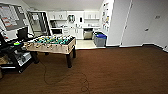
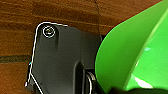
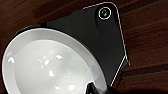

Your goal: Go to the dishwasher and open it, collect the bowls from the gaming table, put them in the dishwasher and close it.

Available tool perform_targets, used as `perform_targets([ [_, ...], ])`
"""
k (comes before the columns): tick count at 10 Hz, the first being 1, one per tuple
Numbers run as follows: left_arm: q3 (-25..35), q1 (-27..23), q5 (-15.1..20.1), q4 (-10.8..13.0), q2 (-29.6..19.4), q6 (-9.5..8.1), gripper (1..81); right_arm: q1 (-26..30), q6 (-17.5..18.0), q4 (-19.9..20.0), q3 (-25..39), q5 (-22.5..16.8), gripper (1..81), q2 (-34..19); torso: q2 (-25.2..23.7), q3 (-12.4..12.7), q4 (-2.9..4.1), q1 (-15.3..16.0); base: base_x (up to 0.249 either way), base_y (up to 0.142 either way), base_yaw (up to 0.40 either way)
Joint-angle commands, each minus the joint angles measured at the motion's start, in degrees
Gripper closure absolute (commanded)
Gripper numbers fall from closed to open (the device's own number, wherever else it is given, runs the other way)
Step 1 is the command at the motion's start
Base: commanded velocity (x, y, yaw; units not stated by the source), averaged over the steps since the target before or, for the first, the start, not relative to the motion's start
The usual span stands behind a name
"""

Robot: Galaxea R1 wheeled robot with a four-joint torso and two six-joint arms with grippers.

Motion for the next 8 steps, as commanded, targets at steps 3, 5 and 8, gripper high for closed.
perform_targets([
  [3, 0.59, -2.45, 1.36, 0.70, -1.11, 0.20, 81.1, 3.08, -0.04, 0.07, -0.16, -4.75, 81.1, -0.64, 0.02, 0.00, 0.00, 0.01, 0.136, -0.021, 0.000],
  [5, 0.59, -2.45, 1.36, 0.70, -1.02, 0.20, 81.1, 3.00, -0.04, 0.07, -0.07, -4.84, 81.1, -0.64, 0.00, 0.00, 0.00, 0.01, 0.146, -0.088, 0.000],
  [8, 0.59, -2.45, 1.36, 0.70, -1.02, 0.20, 81.1, 3.08, -0.04, 0.07, -0.07, -4.84, 81.1, -0.56, 0.02, -0.02, 0.00, 0.06, 0.145, -0.100, 0.000],
])
